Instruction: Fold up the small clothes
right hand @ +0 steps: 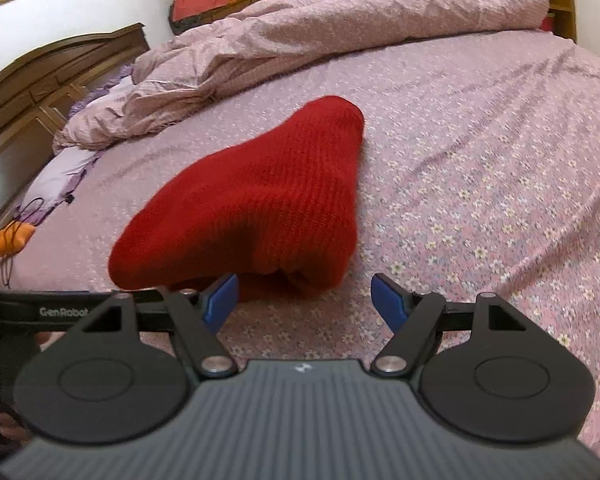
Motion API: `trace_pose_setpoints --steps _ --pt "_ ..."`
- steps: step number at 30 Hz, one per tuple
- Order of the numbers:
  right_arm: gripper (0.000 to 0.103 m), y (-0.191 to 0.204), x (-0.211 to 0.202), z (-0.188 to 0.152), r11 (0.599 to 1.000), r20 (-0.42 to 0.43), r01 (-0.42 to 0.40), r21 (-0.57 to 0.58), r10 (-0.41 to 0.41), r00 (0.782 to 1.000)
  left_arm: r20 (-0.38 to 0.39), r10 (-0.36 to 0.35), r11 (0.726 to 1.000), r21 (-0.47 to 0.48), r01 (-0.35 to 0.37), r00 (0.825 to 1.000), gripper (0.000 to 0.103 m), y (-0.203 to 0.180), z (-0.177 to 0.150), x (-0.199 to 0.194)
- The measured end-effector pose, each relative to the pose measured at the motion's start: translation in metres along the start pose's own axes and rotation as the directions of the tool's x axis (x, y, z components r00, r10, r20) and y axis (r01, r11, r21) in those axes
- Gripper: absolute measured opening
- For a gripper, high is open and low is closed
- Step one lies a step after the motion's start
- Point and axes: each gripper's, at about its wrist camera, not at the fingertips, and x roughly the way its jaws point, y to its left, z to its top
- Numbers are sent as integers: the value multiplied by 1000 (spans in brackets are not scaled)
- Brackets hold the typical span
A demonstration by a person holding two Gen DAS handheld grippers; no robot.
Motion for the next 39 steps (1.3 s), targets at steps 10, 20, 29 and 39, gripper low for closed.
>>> trace_pose_setpoints --steps 10,20,29,39 --pt "75 -2 11 -7 1000 -47 9 30 -8 999 -48 -4 1000 15 5 999 101 -2 -4 15" --pt "75 -2 12 -9 999 -57 7 31 -5 998 -53 -4 1000 12 4 999 101 -1 -4 18" --pt "75 -2 12 -9 1000 -57 7 31 -5 998 -57 -4 1000 10 5 998 101 -2 -4 18" --pt "75 -1 12 -9 1000 -56 7 30 -6 998 -58 -2 1000 9 2 998 101 -2 -4 18"
